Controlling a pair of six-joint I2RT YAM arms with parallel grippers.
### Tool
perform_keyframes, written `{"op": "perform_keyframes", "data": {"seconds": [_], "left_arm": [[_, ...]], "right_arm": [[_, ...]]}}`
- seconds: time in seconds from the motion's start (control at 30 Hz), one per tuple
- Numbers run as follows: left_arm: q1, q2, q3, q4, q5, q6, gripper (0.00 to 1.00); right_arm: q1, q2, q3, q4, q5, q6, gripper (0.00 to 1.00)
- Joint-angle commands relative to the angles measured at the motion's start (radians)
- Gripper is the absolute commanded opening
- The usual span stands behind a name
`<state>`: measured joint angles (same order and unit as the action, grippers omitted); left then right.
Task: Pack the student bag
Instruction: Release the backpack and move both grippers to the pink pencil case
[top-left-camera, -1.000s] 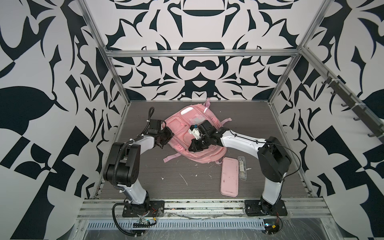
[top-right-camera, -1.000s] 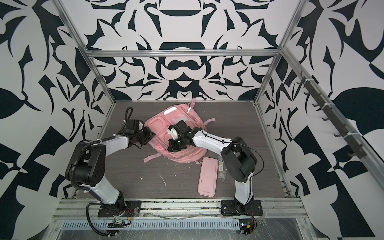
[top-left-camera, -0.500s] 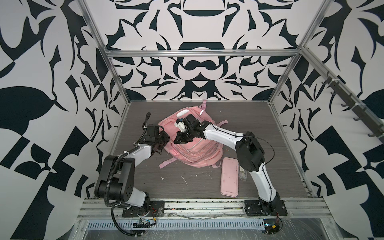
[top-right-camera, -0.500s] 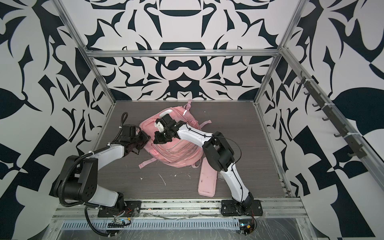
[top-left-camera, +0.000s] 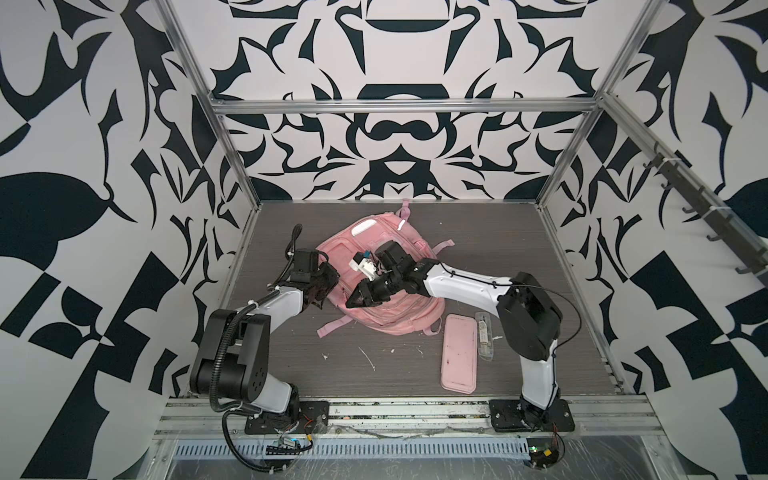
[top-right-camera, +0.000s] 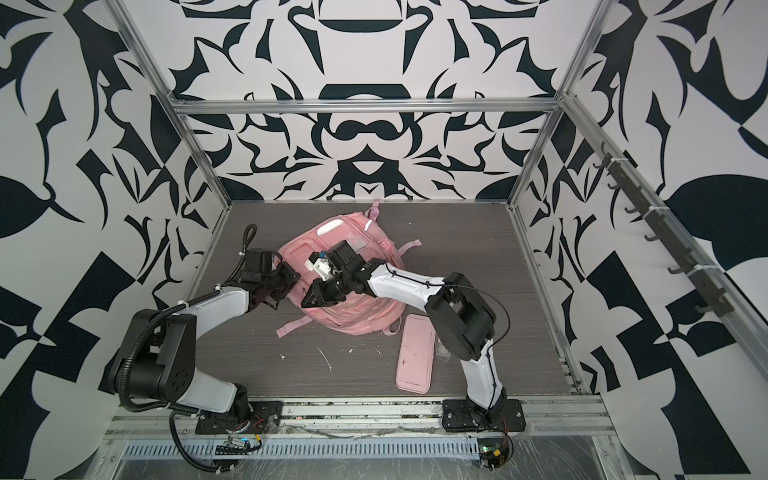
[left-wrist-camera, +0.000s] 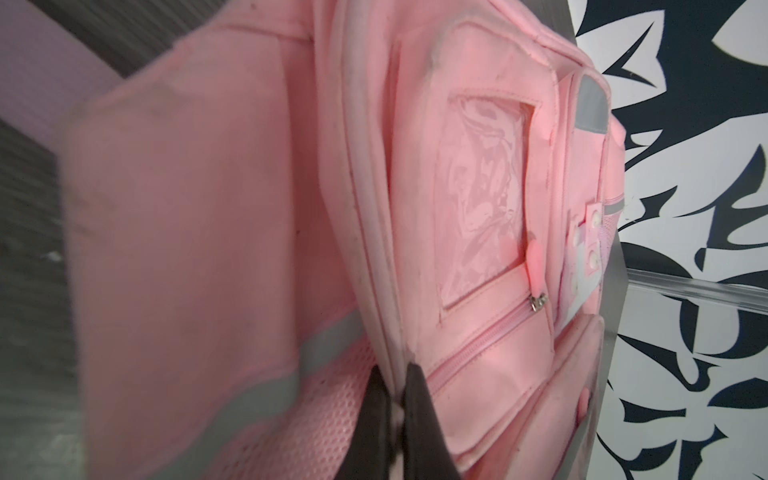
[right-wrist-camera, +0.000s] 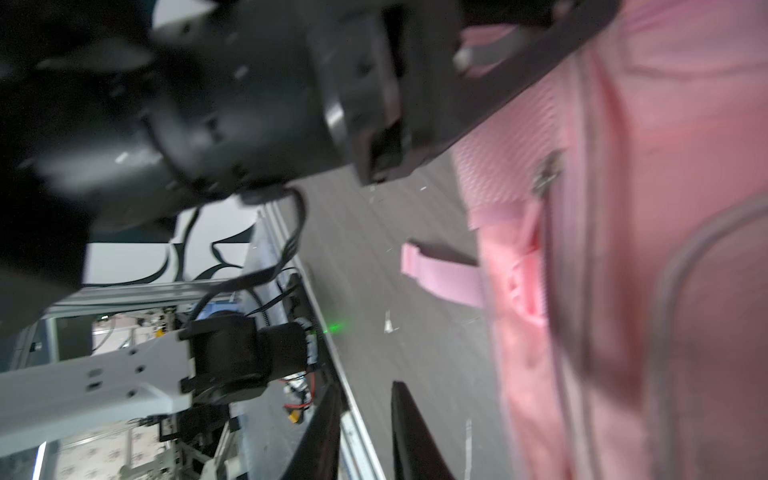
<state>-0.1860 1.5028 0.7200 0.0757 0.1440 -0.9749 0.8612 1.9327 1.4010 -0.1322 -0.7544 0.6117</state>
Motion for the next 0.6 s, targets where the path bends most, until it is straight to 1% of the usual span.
{"op": "perform_keyframes", "data": {"seconds": [0.0,0.1,0.17,0.2,0.33,0.37,0.47,0.57], "left_arm": [[-0.001,0.017,0.046,-0.023,0.030,0.033,0.00],[-0.001,-0.004,0.063,-0.063,0.032,0.063,0.01],[-0.001,-0.026,0.075,-0.097,0.024,0.093,0.06],[-0.001,-0.036,0.081,-0.117,0.021,0.107,0.10],[-0.001,-0.080,0.104,-0.194,0.001,0.173,0.38],[-0.002,-0.091,0.108,-0.208,-0.006,0.185,0.43],[-0.003,-0.124,0.117,-0.239,-0.010,0.211,0.54],[-0.013,-0.141,0.144,-0.273,0.003,0.240,0.60]], "right_arm": [[0.000,-0.116,-0.104,0.107,-0.056,-0.001,0.26],[-0.027,-0.193,-0.192,0.029,0.043,-0.037,0.28],[-0.065,-0.259,-0.257,-0.019,0.122,-0.045,0.32],[-0.085,-0.286,-0.283,-0.039,0.150,-0.049,0.35],[-0.184,-0.416,-0.389,-0.123,0.256,-0.058,0.45],[-0.207,-0.444,-0.412,-0.144,0.278,-0.059,0.47],[-0.265,-0.533,-0.468,-0.207,0.357,-0.048,0.53],[-0.297,-0.607,-0.517,-0.254,0.426,-0.031,0.58]]}}
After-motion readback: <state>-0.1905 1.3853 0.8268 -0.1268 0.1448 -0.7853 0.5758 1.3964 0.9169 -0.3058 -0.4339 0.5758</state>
